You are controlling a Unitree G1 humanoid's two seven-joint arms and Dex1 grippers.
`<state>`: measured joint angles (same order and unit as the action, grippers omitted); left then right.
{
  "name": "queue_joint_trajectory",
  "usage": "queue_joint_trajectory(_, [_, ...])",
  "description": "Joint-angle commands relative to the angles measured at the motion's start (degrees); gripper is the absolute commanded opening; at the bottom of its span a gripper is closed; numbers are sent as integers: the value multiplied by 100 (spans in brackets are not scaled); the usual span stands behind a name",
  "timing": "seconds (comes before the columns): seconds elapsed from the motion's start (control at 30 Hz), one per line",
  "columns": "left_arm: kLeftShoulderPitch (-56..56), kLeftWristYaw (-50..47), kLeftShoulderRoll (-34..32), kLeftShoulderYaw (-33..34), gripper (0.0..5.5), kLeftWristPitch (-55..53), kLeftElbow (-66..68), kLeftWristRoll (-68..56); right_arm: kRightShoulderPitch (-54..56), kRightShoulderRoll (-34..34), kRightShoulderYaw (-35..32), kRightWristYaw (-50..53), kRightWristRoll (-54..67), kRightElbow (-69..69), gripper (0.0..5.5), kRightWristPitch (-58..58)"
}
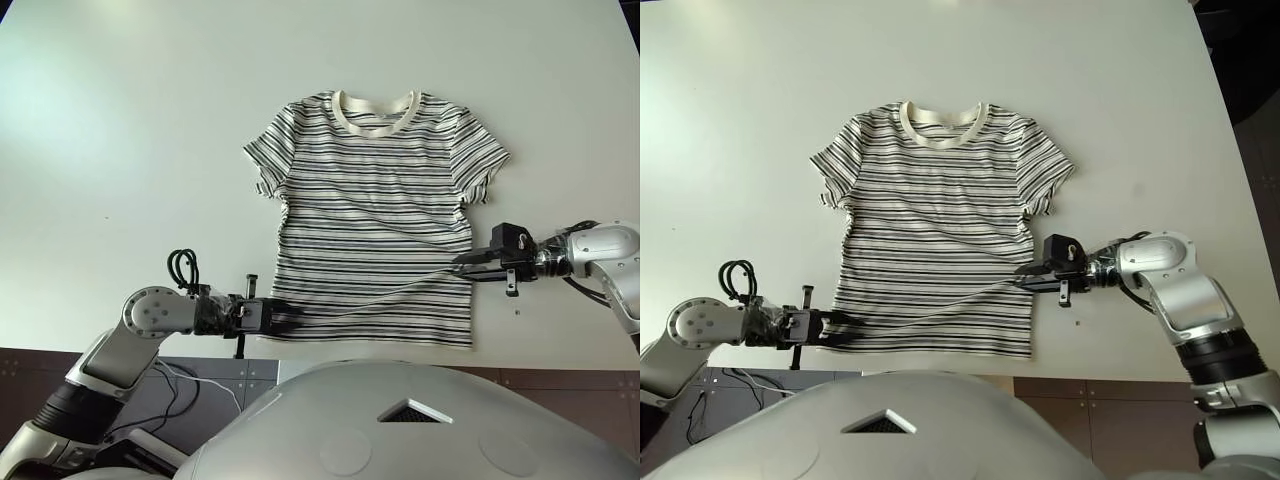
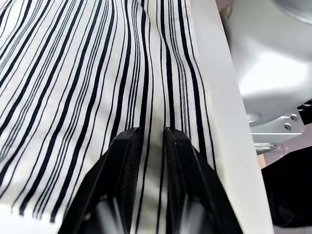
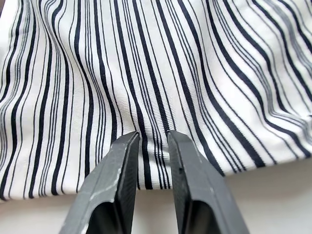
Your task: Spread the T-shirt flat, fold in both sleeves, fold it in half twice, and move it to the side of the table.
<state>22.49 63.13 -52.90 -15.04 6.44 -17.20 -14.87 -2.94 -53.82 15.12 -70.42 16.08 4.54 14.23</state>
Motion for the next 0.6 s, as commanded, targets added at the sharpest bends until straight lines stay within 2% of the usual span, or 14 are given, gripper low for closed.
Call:
queue_joint_trajectory(0.03, [-334, -162, -47, 600, 96, -1036, -969, -1110, -317, -192, -431, 74, 173, 300, 106, 239])
queue_joint_trajectory(0.1, [-664, -451, -83, 1042, 96, -1801, -1308, -1748, -404, -164, -761, 171, 334, 478, 106, 310])
queue_joint_trajectory(0.13, [-1127, -1084, 211, 1325, 96, -2327, -1007, -1954, -462, -16, -1139, 354, 685, 717, 106, 483])
queue_joint_trajectory(0.2, [-2222, -2985, 1133, 1918, 96, -3519, 320, -2087, -394, 635, -2210, 1319, 1439, 993, 106, 795])
queue_joint_trajectory(0.27, [-2818, -4272, 1731, 2198, 96, -4065, 1503, -1813, -218, 1158, -3037, 2380, 1770, 967, 106, 964])
queue_joint_trajectory(0.3, [-2885, -4519, 1871, 2220, 96, -4098, 1787, -1661, -145, 1315, -3334, 2780, 1889, 916, 125, 1055])
queue_joint_trajectory(0.4, [-2980, -4838, 2228, 2321, 140, -4153, 2258, -1509, -17, 1584, -3897, 3484, 2180, 821, 173, 1307])
queue_joint_trajectory(0.6, [-3173, -4824, 2740, 2659, 156, -4313, 2875, -1624, 388, 1729, -4002, 3874, 2104, 185, 175, 1406])
